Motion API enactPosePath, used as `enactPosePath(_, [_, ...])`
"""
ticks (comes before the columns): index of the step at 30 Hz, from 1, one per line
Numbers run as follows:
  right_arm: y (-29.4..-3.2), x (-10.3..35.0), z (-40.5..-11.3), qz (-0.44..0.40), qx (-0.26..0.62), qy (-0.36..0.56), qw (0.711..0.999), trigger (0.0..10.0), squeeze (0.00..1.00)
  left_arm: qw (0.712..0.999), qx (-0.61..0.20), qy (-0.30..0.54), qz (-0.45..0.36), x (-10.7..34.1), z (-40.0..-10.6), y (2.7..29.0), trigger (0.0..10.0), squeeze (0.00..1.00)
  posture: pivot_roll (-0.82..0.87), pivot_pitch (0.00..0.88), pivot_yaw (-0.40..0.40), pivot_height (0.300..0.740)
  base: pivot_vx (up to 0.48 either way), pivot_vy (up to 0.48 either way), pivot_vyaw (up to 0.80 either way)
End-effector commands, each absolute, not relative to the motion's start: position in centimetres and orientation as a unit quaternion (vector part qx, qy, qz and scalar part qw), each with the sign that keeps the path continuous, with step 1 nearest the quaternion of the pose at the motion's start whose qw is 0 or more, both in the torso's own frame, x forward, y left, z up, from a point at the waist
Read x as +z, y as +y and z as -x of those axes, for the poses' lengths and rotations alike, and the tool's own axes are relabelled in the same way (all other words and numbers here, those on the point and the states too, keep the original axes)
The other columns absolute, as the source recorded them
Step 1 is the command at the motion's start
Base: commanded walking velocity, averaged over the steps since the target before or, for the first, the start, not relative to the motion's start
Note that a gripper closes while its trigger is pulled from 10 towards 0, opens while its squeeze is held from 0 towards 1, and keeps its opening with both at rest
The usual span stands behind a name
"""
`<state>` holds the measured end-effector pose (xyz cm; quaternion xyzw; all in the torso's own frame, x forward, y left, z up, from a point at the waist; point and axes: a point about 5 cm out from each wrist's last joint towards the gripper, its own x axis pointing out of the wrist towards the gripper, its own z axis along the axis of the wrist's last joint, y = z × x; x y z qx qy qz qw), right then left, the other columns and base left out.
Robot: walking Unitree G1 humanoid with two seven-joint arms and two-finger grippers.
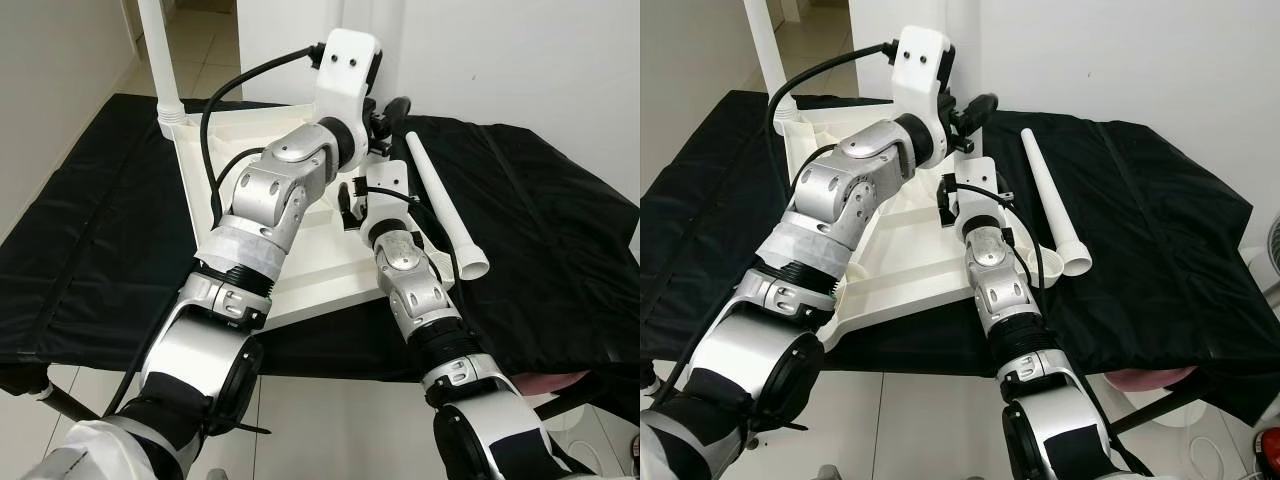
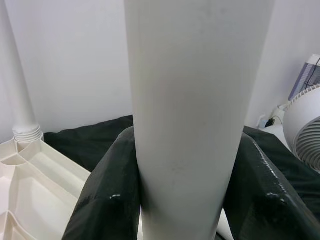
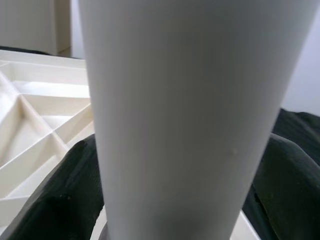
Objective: Building children table
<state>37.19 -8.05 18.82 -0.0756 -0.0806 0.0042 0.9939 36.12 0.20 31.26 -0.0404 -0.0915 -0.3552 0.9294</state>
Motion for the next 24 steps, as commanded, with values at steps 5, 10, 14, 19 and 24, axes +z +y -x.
enactPosePath(5, [-8.3, 18.8, -37.2, 0.097, -0.048, -0.092, 0.99, 10.0, 0.0, 0.94, -0.322, -0.104, 0.039, 32.0, -36.1, -0.7, 10.0, 0.0, -0.03, 0.0, -0.059, 0.74, 0.0, 0.0, 0.0])
enactPosePath(10, [-8.0, 18.9, -37.3, 0.111, -0.066, -0.098, 0.987, 10.0, 0.0, 0.942, -0.316, -0.104, 0.04, 32.1, -36.0, -1.2, 10.0, 0.0, -0.03, 0.0, -0.06, 0.74, 0.0, 0.0, 0.0])
enactPosePath(14, [-7.8, 19.0, -37.3, 0.119, -0.079, -0.102, 0.985, 10.0, 0.0, 0.943, -0.312, -0.105, 0.041, 32.2, -35.9, -1.4, 10.0, 0.0, -0.03, 0.0, -0.06, 0.74, 0.0, 0.0, 0.0])
enactPosePath(19, [-7.1, 19.3, -37.4, 0.123, -0.089, -0.112, 0.982, 10.0, 0.0, 0.942, -0.315, -0.108, 0.042, 32.4, -35.7, -1.8, 10.0, 0.0, -0.02, 0.0, -0.058, 0.74, 0.0, 0.0, 0.0])
enactPosePath(24, [-7.0, 19.7, -37.4, 0.121, -0.093, -0.121, 0.981, 10.0, 0.0, 0.941, -0.317, -0.109, 0.041, 32.4, -35.7, -1.9, 10.0, 0.0, -0.02, 0.0, -0.06, 0.74, 0.0, 0.0, 0.0])
